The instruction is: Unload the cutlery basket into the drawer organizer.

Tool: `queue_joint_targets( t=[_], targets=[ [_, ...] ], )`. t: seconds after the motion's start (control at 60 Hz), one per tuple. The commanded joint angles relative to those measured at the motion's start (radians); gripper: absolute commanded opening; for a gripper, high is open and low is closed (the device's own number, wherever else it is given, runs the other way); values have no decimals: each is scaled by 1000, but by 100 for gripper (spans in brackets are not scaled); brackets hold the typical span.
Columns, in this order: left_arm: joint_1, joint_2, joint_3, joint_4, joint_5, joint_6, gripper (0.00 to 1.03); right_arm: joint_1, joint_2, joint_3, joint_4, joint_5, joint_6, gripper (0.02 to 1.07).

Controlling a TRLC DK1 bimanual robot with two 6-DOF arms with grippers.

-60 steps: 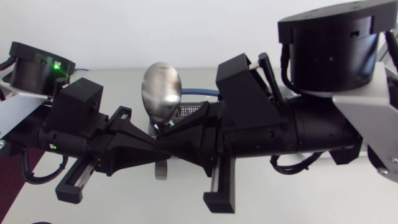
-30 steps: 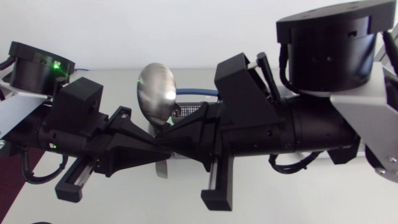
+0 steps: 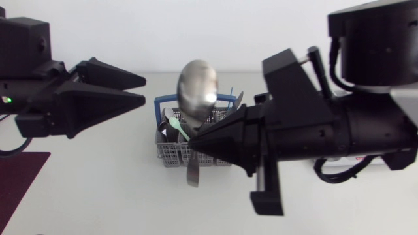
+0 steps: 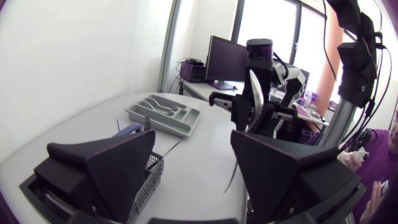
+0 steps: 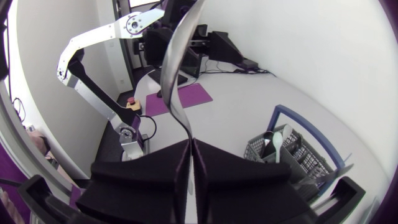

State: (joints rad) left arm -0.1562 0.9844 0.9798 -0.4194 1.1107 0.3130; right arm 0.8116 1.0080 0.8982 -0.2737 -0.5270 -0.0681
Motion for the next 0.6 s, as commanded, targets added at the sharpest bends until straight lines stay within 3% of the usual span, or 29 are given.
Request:
queue_joint_targets(
  t=[0.0,0.15,0.333,0.45,0.583],
  targets=[
    [30,-33,14,1,9,-29,94,-65,-71,30,-41,-8,10,8],
    [60,-49,-6,-4,-5,-29,94,-230,-129,62,-133,-24,-9,8],
    [73,-44,-21,-7,-78,-23,94,-525,-132,82,-171,-28,-62,8],
    [67,-39,-27,-13,-126,-17,94,-716,-68,94,-176,-21,-102,8],
    [57,-30,-30,-21,-176,-8,94,-841,44,110,-153,38,-131,8]
  ],
)
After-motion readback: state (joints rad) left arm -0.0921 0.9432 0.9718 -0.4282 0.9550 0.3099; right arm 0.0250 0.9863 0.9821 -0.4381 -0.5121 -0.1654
